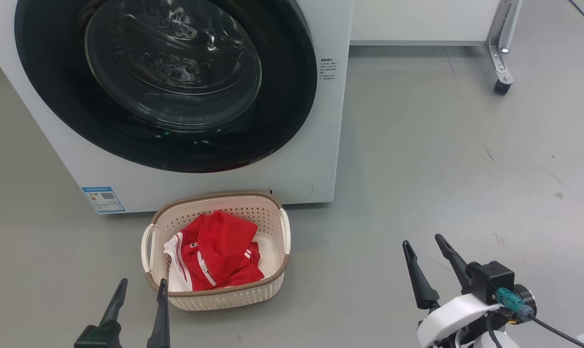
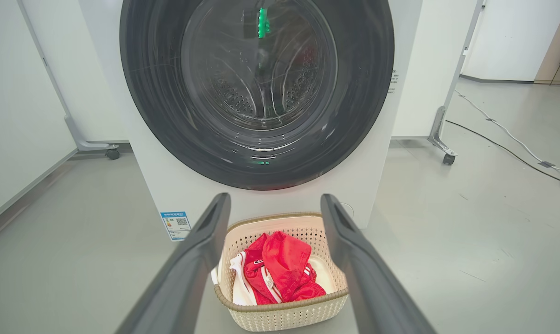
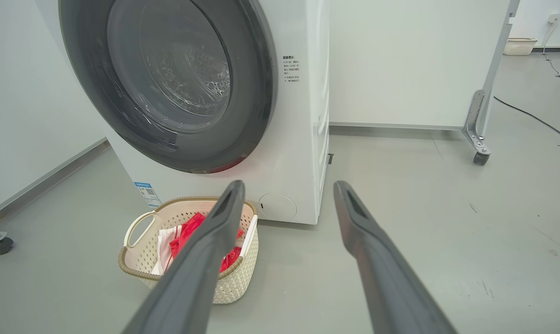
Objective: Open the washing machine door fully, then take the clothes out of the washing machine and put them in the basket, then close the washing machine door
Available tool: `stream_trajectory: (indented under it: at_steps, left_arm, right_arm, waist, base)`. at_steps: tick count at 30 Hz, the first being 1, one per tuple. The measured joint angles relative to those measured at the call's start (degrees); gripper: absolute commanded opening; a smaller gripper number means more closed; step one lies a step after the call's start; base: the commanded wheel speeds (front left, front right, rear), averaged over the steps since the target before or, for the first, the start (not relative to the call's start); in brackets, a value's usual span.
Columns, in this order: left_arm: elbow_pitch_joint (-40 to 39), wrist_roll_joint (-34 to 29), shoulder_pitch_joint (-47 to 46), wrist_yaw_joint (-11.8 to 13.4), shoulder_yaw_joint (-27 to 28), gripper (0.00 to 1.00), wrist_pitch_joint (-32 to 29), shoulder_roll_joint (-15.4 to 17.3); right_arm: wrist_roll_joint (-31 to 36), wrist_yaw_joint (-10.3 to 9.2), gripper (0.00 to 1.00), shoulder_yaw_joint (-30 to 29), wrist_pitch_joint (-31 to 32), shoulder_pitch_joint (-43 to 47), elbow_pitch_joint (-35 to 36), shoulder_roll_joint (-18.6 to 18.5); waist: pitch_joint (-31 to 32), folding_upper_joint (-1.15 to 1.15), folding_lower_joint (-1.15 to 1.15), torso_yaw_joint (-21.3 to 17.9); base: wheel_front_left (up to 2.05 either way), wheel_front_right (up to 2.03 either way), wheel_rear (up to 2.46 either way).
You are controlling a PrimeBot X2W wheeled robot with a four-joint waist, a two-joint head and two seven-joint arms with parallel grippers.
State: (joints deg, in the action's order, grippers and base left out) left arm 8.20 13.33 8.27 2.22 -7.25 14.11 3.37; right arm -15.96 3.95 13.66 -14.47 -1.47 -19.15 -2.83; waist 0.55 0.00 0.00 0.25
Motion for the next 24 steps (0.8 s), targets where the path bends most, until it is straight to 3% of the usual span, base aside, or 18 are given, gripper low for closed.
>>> stream_trajectory:
  at_steps: [16, 17, 24]
  left_arm:
    - [-0.4, 0.0, 0.3, 0.3, -0.1, 1.00, -0.5, 0.0]
    - [-0.3, 0.0, 0.3, 0.3, -0.1, 0.00, -0.5, 0.0]
    - [3.1, 0.0, 1.2, 0.3, -0.5, 0.00, -0.5, -1.0]
  right_arm:
    - [0.0, 0.01, 1.00, 0.0, 0.0, 0.9, 0.3, 0.0]
    - [0.0, 0.00, 0.00, 0.0, 0.0, 0.9, 0.2, 0.0]
    - [-0.2, 0.01, 0.00, 0.1, 0.1, 3.2, -2.8, 0.5]
  waist:
    - [0.0, 0.00, 0.00, -0.3]
    - [0.0, 0.00, 0.00, -0.3]
    - [0.0, 0.00, 0.00, -0.3]
  base:
    - [0.00, 0.00, 0.00]
    - [0.00, 0.00, 0.00]
    - [0.00, 0.00, 0.00]
